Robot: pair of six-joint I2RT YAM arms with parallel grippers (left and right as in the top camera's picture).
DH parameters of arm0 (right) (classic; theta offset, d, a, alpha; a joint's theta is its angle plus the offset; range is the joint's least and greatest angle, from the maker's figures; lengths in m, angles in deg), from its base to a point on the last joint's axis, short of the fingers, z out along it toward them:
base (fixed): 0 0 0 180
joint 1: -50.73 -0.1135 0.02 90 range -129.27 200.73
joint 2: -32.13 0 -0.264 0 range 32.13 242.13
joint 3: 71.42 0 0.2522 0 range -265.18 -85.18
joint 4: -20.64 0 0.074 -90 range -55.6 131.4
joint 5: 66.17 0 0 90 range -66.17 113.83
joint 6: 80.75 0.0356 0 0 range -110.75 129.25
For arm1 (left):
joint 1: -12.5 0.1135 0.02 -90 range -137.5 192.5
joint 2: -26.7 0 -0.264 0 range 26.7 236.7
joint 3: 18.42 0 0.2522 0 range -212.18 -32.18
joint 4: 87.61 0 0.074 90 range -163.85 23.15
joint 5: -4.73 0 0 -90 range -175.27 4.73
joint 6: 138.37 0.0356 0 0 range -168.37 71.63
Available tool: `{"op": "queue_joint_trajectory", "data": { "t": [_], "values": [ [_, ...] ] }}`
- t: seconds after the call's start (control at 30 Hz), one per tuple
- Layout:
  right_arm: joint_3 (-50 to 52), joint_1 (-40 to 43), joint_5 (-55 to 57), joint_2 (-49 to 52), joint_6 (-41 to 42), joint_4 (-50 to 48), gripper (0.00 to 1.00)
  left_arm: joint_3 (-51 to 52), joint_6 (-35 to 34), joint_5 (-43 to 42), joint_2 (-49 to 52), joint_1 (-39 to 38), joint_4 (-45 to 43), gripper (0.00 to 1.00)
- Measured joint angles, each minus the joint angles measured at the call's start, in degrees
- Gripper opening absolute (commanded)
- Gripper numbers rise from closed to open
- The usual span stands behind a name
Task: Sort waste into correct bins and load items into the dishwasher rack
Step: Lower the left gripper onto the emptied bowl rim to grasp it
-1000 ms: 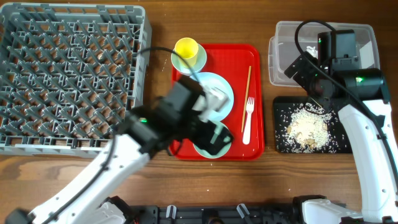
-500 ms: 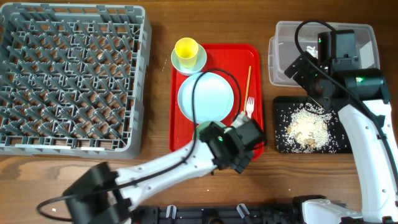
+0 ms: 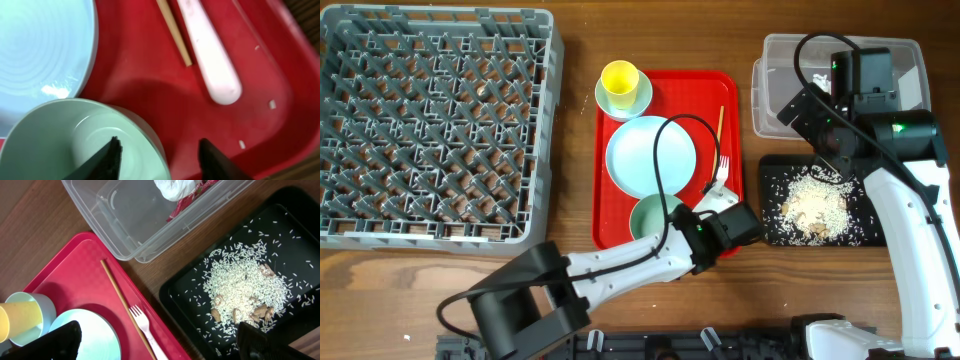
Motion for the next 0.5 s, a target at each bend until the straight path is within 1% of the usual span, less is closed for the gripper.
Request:
{"op": "queue_joint_trajectory", "data": {
  "t": [0.03,0.17,0.2,0.37,0.5],
  "values": [
    [0.0,0.0,0.0,0.0,0.0,0.0,1.00,0.0,-0.2,0.1,0.5,0.0,0.3,0.42],
    [0.0,0.0,0.0,0.0,0.0,0.0,1.00,0.0,-0.9,0.1,1.6,0.0,1.2,0.23],
    [0.0,0.0,0.0,0.0,0.0,0.0,1.00,0.0,-1.4,0.1,1.9,0.0,2.1,0.21],
    [0.0,0.0,0.0,0.0,0.0,0.0,1.00,0.0,-1.8,0.1,2.7,0.0,3.3,0.18],
    [0.0,0.0,0.0,0.0,0.0,0.0,1.00,0.0,-1.8,0.1,2.8,-0.6,3.3,0.17]
  ]
}}
